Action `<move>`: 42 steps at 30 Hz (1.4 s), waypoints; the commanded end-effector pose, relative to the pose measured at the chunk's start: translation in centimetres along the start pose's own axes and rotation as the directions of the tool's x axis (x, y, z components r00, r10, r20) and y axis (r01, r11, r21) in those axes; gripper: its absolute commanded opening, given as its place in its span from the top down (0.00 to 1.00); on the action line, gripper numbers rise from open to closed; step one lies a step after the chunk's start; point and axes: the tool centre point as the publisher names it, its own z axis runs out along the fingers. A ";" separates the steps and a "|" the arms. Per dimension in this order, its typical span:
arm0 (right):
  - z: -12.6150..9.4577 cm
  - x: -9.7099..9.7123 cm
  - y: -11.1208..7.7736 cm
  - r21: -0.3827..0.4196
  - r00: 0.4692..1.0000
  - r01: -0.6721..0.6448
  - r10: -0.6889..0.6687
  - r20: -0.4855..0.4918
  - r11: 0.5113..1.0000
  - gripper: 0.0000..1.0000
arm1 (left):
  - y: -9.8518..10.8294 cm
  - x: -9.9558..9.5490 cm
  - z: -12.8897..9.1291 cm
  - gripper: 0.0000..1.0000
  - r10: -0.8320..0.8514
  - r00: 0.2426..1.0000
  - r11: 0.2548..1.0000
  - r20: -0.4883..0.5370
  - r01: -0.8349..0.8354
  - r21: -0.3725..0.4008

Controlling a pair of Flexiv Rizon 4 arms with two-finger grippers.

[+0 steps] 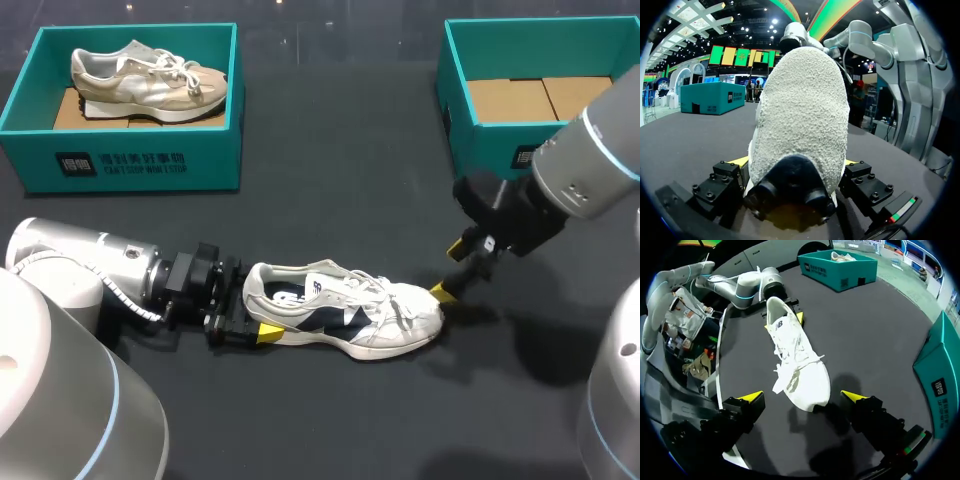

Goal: Take the shoe out of the shoebox, open the shoe tongue, remove and reinsert the insole, then place the shoe into the shoebox

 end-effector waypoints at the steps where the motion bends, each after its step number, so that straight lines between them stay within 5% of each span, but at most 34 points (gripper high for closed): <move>1: -0.9 2.3 3.2 0.170 0.897 -0.426 0.391 0.208 0.888 0.00 | 0.2 -0.2 0.2 1.00 -0.001 1.000 1.000 0.001 0.001 -0.002; 3: -1.0 3.6 4.6 0.212 0.841 -0.518 0.449 0.301 0.829 0.00 | 0.2 -0.2 0.2 1.00 -0.001 1.000 1.000 0.001 0.001 -0.002; 14: -1.0 3.6 4.6 0.212 0.841 -0.518 0.449 0.301 0.829 0.00 | 0.2 -0.2 0.2 1.00 -0.001 1.000 1.000 0.001 0.001 -0.002; 16: 0.3 3.8 6.3 0.242 0.699 -0.711 0.629 0.340 0.660 0.00 | 0.2 -0.2 0.2 1.00 -0.001 1.000 1.000 0.001 0.001 -0.002; 17: 0.7 4.0 6.9 0.226 0.652 -0.756 0.676 0.344 0.614 0.00 | 0.2 -0.2 0.2 1.00 -0.001 1.000 1.000 0.001 0.001 -0.002; 22: 2.3 6.4 9.1 0.154 0.493 -0.868 0.786 0.373 0.472 0.00 | 0.2 -0.2 0.2 1.00 -0.001 1.000 1.000 0.001 0.001 -0.002; 26: 3.5 8.3 10.6 0.127 0.327 -0.944 0.827 0.457 0.303 0.00 | 0.2 -0.2 0.2 1.00 -0.001 1.000 1.000 0.001 0.001 -0.002; 37: 3.5 8.3 10.6 0.127 0.327 -0.944 0.827 0.457 0.303 0.00 | 0.2 -0.2 0.2 1.00 -0.001 1.000 1.000 0.001 0.001 -0.002; 42: 4.9 8.4 11.3 0.025 0.344 -0.920 0.773 0.534 0.392 0.00 | 0.2 -0.2 0.2 1.00 -0.001 1.000 1.000 0.001 0.001 -0.002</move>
